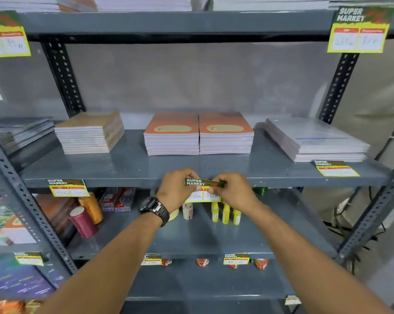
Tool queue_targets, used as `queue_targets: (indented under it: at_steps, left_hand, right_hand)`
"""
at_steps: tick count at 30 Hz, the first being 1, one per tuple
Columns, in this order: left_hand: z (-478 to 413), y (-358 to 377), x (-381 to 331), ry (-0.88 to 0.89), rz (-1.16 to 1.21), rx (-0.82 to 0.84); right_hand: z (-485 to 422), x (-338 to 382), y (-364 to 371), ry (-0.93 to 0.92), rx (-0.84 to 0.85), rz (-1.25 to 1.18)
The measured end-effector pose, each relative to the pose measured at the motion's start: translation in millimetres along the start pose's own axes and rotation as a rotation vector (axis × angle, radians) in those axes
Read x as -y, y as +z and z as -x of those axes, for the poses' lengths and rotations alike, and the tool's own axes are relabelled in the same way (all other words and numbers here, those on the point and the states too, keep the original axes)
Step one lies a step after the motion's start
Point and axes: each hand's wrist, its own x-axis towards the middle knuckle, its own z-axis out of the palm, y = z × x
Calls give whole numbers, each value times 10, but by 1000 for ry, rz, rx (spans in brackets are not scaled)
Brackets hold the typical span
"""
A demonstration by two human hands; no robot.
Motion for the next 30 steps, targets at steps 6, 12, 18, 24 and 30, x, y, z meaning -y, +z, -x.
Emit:
queue_targets:
  at_steps: [6,12,18,24,30]
  left_hand:
    - [40,95,54,28,-82,-97]
    - [0,126,104,28,-133,-116]
    - [-84,101,111,40,-185,-77]
    - [-107,118,139,81,-207,-80]
    - [-127,51,143,90,-371,-89]
  right_hand:
    - [-14,-58,94,18,-71,32]
    - [-63,-63,142,35,-111,67]
    - [-61,-38,210,71,-165,63]
    - [-71,-16,280,79,-236,73]
    - [-97,-4,261,83,-271,312]
